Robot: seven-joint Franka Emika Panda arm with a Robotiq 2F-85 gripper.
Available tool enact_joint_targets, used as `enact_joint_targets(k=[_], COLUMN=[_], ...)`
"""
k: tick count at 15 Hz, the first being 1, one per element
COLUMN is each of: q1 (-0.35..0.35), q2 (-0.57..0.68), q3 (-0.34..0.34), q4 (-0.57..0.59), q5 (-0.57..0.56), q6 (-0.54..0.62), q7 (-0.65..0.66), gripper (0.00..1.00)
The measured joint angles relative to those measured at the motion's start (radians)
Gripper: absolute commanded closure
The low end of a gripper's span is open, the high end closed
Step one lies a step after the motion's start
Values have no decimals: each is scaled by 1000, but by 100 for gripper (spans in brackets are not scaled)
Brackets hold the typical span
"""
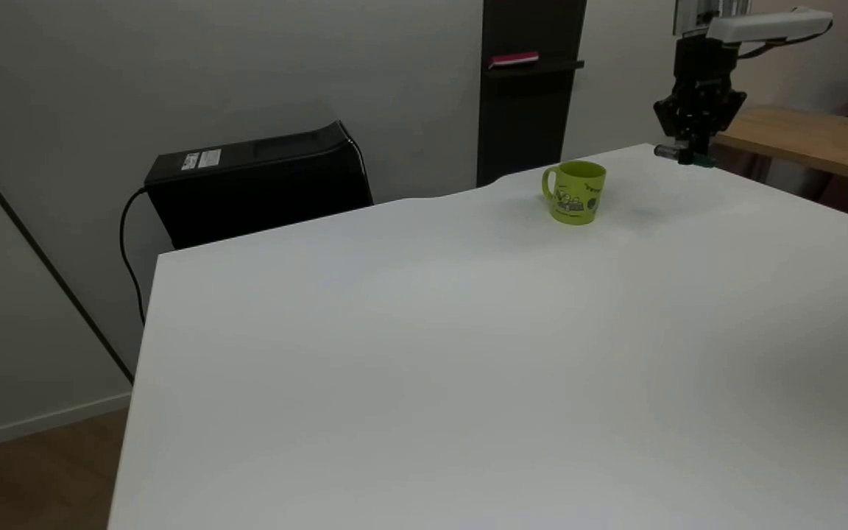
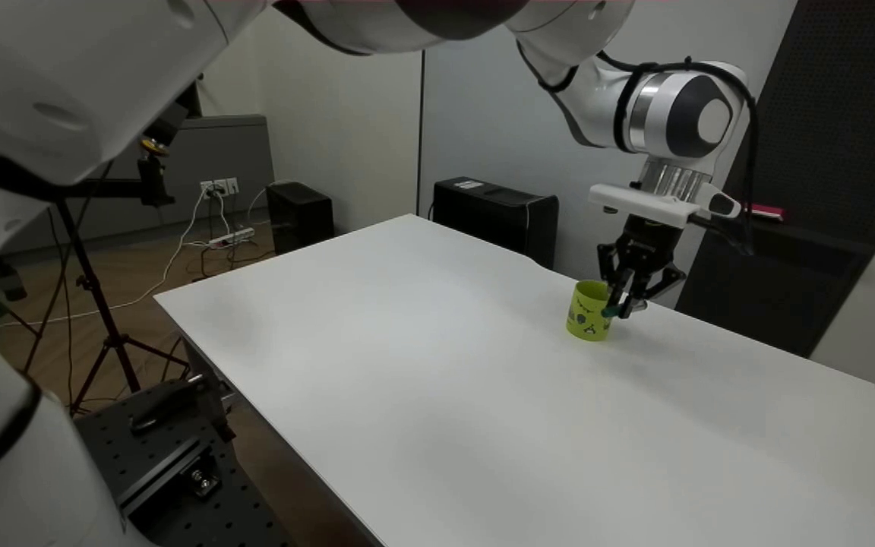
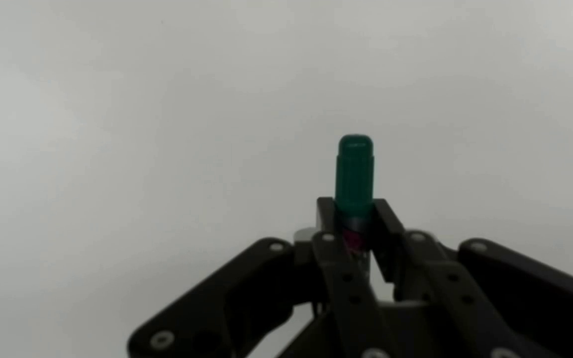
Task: Pick up the marker from the table and put it in the cup
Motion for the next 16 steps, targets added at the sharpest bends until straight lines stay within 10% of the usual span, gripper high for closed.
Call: enact_joint_targets(k=[16], q1=[-12], q2=[185], q3=[77], q4=[347], q5=[39], q6=[-148], q7=[-8], gripper=[97])
